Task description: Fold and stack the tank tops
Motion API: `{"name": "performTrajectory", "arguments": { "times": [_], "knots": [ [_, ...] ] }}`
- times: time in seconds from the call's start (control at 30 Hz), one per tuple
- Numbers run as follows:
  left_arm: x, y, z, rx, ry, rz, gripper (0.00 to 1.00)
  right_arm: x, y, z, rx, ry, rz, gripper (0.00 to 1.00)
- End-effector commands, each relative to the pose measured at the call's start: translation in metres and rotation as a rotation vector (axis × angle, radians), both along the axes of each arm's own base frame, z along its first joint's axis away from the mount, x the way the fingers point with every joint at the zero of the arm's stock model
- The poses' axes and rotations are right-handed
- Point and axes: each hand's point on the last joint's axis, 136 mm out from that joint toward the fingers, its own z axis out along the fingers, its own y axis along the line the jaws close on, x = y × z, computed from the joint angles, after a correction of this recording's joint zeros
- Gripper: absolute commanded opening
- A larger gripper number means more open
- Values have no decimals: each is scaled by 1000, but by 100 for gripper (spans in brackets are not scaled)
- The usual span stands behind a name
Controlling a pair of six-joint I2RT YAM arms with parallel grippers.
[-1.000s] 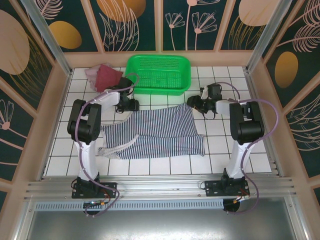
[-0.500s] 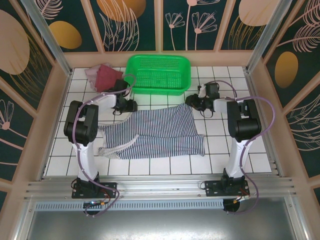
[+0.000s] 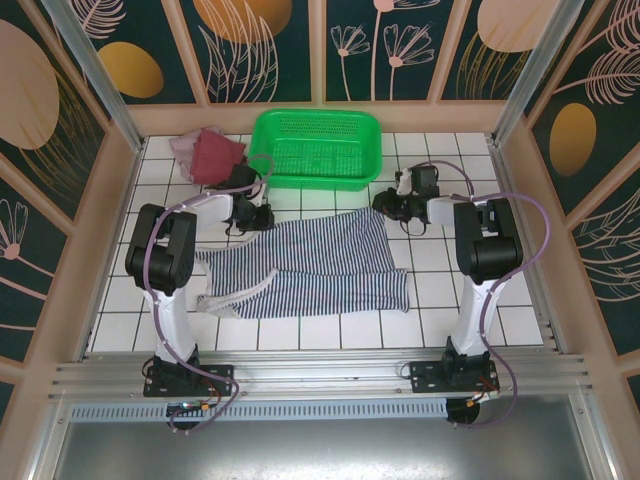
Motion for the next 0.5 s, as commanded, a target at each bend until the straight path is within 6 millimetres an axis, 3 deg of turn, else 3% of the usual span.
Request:
{"name": "performTrajectory", "arguments": {
  "times": [0.0,0.07,0.23,0.47],
  "knots": [
    [8,-1,9,38,-18,-27,5,10,4,15,1,-54,21,14],
    [14,-5,13,20,-33,-37,0,12,4,20,2,-69,23,12],
    [21,-4,32,31,-85,-45,0,13,2,36,13,-110,32,5],
    [10,4,43,65,-107,-62,0,6,-2,59,26,-160,44,4]
  ]
}}
